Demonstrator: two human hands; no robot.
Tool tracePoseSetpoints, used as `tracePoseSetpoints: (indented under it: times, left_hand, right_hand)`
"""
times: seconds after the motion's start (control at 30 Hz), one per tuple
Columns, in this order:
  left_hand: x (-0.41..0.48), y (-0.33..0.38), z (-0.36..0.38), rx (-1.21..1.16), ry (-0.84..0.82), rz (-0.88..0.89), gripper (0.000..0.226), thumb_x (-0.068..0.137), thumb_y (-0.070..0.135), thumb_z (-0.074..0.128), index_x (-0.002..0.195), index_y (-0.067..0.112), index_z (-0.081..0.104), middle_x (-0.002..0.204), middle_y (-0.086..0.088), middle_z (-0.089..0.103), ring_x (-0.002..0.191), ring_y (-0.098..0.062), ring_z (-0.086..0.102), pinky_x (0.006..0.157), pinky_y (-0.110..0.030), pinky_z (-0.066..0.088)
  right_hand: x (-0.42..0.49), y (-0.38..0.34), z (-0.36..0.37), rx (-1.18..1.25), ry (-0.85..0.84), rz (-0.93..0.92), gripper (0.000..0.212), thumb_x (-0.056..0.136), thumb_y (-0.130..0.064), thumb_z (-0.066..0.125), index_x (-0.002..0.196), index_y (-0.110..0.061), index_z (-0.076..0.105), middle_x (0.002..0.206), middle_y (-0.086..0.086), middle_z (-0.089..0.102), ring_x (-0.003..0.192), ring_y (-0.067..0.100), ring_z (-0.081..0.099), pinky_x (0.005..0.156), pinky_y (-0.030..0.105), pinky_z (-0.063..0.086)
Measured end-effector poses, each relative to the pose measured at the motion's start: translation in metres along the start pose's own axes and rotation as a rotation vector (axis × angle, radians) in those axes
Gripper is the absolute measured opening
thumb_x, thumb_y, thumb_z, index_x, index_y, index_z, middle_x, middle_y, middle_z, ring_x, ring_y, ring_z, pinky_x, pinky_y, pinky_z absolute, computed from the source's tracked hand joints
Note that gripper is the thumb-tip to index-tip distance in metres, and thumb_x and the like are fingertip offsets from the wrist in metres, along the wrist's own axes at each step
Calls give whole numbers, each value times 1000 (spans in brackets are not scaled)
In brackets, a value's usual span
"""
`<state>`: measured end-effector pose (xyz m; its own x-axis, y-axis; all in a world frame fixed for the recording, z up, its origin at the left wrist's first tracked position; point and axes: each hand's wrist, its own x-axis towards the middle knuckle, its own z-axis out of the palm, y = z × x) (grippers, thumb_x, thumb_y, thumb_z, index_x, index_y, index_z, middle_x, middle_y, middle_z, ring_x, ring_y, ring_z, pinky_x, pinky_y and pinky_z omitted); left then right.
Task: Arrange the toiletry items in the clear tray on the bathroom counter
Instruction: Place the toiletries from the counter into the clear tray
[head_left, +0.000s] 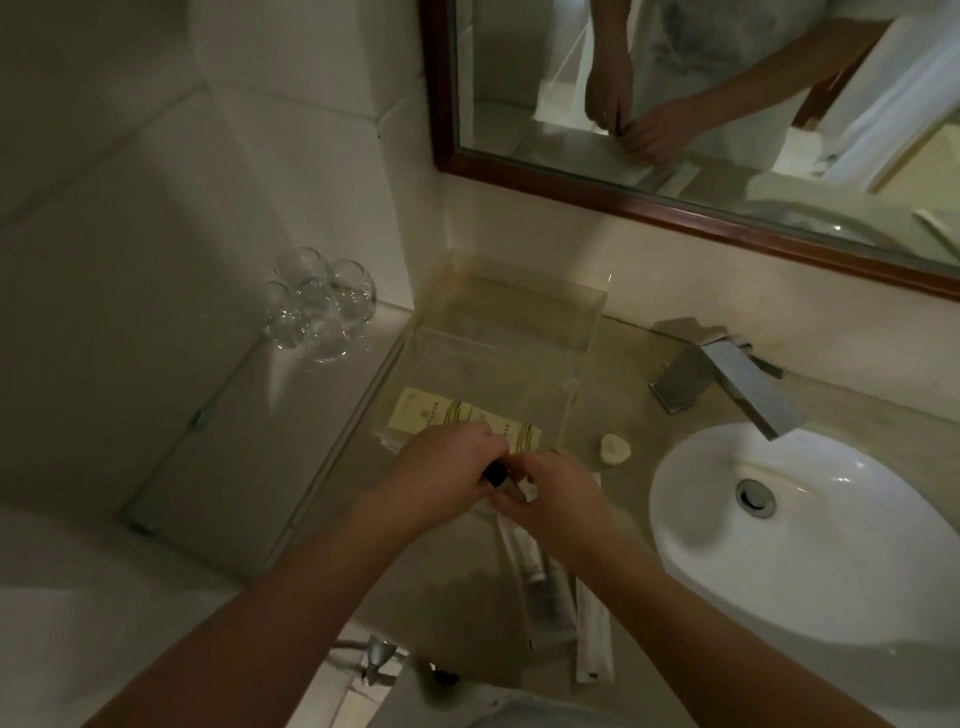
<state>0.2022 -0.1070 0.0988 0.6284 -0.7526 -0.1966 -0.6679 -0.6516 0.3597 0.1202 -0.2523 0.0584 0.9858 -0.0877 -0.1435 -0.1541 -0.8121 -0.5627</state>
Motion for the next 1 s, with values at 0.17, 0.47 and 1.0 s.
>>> tracePoseSetpoints:
  times: [0.17, 0.47, 1.0]
  left_hand:
    - [19, -25, 4, 221, -45, 119, 25, 84, 36, 58, 107, 28, 65, 102, 7, 63, 97, -19, 55, 79, -37, 46]
    - [24, -123, 7, -48, 208, -163, 31, 78, 25, 70, 109, 28, 68, 96, 0, 69, 88, -22, 57, 74, -32, 43]
    - [71, -154, 15, -23, 172, -300, 35, 73, 30, 74, 106, 39, 70, 136, 3, 46, 122, -32, 33, 99, -44, 23]
  right_hand:
    - [10, 10, -8, 102, -1, 110, 26, 82, -43, 70, 105, -33, 66, 94, -18, 62, 89, 3, 54, 74, 23, 46]
    - [24, 105, -28, -49, 152, 567, 51, 86, -42, 65, 131, -23, 49, 129, 12, 55, 113, 28, 56, 90, 46, 53]
    - [42, 66, -23, 33, 266, 371, 42, 84, -35, 68, 123, -25, 56, 112, 1, 56, 87, 11, 56, 69, 24, 49]
